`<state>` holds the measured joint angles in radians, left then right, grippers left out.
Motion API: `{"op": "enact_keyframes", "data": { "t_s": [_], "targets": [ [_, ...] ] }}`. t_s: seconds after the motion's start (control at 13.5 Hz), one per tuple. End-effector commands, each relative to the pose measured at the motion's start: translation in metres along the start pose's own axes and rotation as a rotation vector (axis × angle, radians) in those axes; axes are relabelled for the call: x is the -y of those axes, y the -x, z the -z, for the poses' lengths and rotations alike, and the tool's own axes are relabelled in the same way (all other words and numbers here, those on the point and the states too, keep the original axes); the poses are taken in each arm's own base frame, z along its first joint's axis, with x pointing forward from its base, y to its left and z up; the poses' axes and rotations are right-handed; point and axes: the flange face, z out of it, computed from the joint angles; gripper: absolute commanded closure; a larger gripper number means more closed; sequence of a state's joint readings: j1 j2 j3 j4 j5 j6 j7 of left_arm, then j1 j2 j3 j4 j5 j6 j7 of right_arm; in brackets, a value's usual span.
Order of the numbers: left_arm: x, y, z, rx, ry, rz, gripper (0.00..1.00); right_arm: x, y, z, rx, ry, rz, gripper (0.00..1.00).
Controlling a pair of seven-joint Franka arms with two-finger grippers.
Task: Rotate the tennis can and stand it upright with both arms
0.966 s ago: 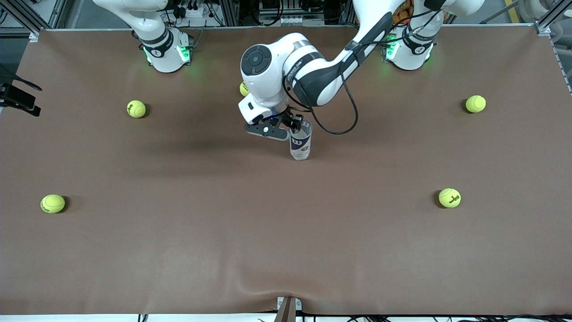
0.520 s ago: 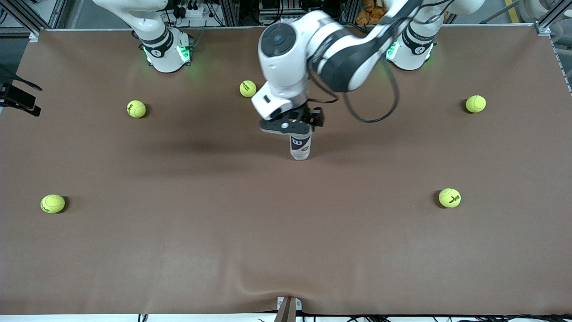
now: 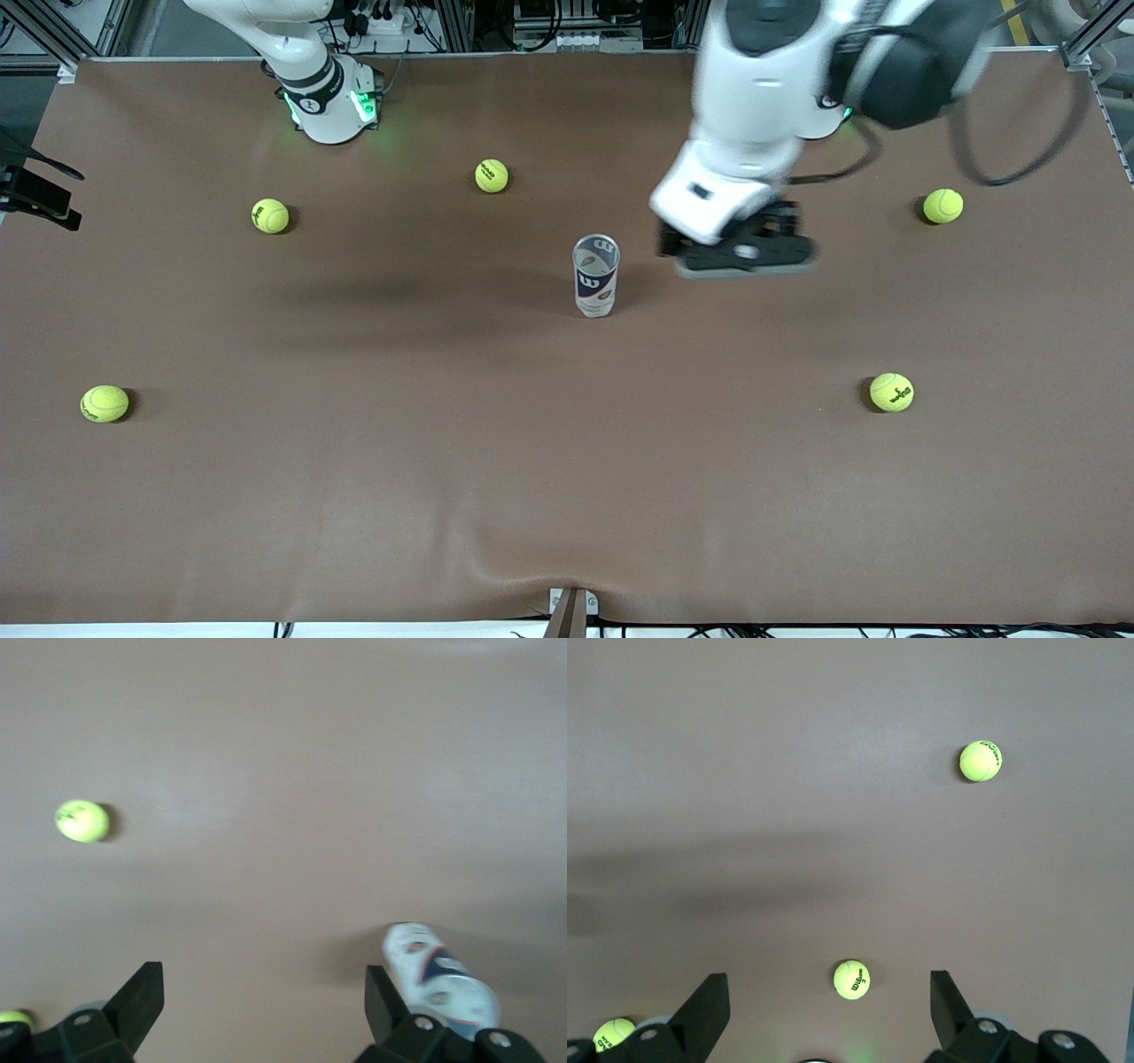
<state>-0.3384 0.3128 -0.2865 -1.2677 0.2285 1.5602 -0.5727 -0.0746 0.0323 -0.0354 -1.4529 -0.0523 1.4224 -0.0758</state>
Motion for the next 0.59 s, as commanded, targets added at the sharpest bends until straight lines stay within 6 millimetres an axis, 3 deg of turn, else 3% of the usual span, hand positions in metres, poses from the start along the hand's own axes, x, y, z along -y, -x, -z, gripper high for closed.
{"op": "enact_keyframes", "data": {
  "t_s": [0.0,0.22,0.52],
  "targets": [
    [0.074,-0.012,0.011,0.015,-0.025,-0.095,0.0,0.001,0.001,0.002,-0.002,-0.008,0.008,0.0],
    [0.148,-0.022,0.025,0.034,0.086,-0.042,0.0,0.0,0.0,0.001,0.0,-0.006,0.007,0.0],
    [0.199,-0.009,0.024,0.05,0.115,0.03,0.0,-0.001,0.001,0.0,0.001,-0.007,0.004,0.0]
  ]
}}
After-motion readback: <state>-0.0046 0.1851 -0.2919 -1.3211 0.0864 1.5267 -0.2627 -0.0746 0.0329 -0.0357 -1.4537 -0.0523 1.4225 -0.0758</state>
